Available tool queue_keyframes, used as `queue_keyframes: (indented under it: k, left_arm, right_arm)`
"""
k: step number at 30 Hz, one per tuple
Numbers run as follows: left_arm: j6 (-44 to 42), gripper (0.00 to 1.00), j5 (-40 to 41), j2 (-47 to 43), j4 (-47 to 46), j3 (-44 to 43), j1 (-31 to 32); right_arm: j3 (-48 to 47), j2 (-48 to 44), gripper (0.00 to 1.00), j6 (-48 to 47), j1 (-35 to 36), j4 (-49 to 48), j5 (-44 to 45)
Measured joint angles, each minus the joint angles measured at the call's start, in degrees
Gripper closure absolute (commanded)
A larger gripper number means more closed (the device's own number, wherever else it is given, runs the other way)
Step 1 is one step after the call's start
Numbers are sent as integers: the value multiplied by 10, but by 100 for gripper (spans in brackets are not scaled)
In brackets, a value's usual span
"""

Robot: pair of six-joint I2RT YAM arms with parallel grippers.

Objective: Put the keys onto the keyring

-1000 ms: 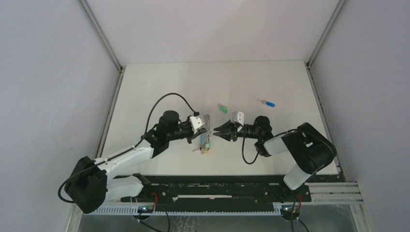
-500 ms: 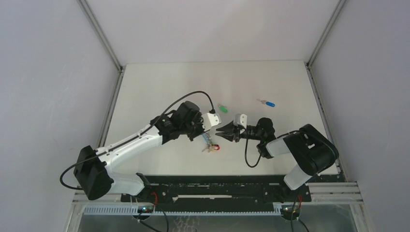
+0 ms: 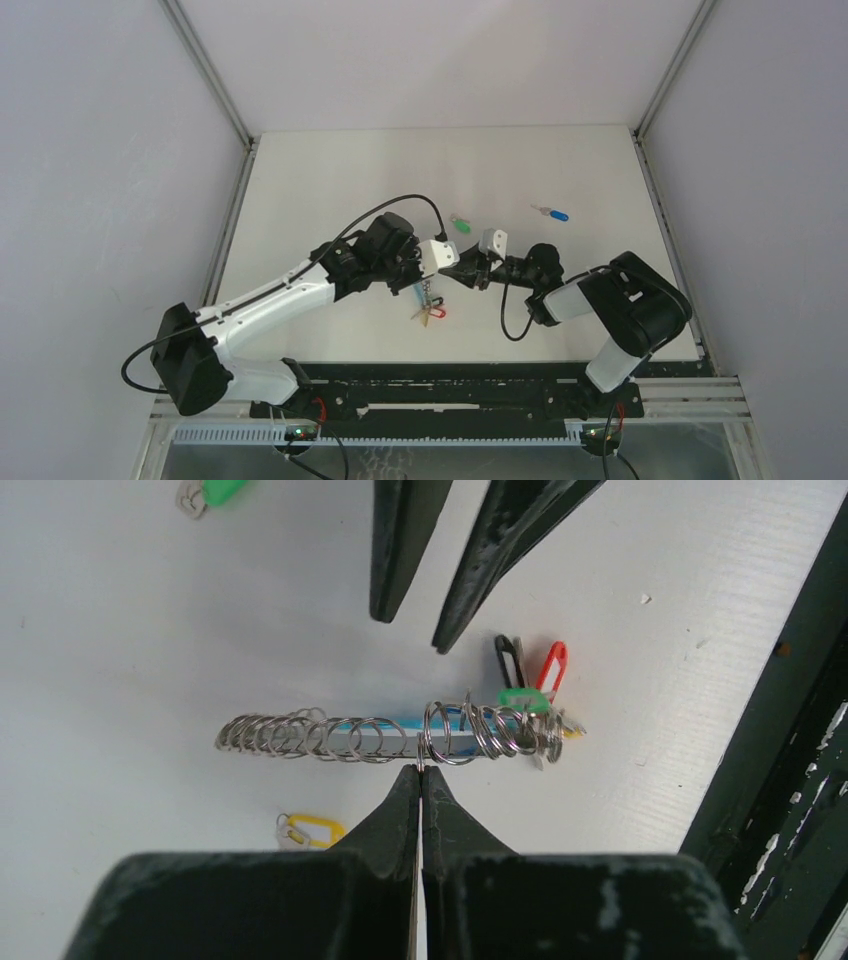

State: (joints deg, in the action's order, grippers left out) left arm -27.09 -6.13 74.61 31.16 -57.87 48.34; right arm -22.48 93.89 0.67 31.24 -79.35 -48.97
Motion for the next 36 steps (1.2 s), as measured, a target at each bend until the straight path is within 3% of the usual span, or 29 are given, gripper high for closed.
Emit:
queue_keyframes:
  k: [12, 36]
  left_arm:
    - [-12, 100, -18, -23, -13, 9, 5]
    - [-14, 100, -14, -6, -28, 9, 5]
  right_arm:
    - [-33, 53, 77, 33, 11, -1, 56]
    - [-40, 59, 62, 60, 29, -1, -26]
